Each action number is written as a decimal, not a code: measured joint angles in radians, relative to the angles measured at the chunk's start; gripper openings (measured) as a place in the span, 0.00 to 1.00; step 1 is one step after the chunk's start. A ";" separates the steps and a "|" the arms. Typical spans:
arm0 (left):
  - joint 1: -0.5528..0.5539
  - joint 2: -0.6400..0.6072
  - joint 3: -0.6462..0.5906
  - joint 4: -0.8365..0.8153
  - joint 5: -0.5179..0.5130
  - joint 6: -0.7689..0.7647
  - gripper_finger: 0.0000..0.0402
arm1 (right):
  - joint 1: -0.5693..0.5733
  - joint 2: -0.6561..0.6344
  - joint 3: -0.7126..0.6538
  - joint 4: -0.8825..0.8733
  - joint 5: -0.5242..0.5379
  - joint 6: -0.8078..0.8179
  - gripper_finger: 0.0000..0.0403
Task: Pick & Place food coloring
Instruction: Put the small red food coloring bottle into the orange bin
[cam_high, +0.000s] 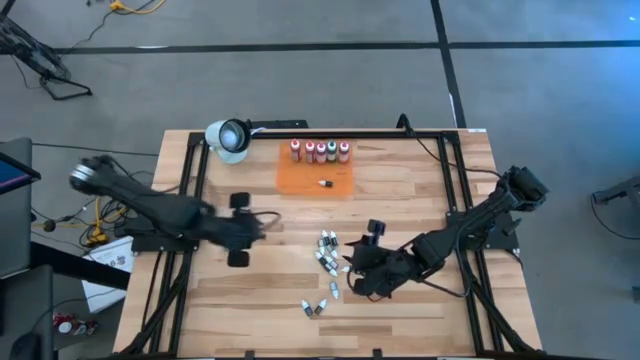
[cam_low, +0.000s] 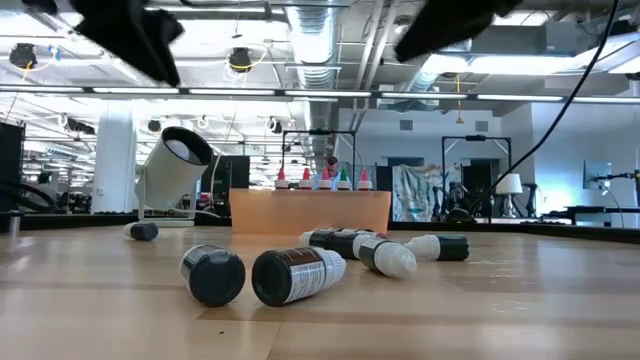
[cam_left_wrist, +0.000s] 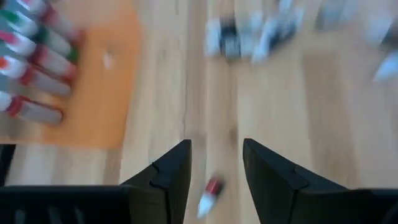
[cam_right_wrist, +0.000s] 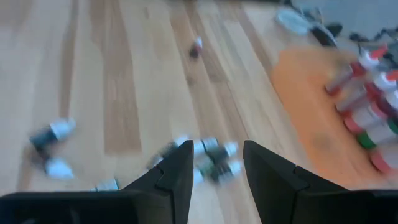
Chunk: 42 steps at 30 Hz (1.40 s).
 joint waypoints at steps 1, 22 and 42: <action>-0.031 -0.070 -0.057 0.070 -0.036 -0.034 0.35 | -0.008 0.015 0.001 0.054 0.000 -0.020 0.33; -0.588 -0.385 -0.508 0.556 -0.618 -0.312 0.35 | -0.355 0.519 0.486 0.334 -0.654 -0.383 0.33; -0.891 -0.385 -0.498 0.419 -1.063 -0.333 0.35 | -0.427 0.833 0.848 0.202 -0.648 -0.348 0.30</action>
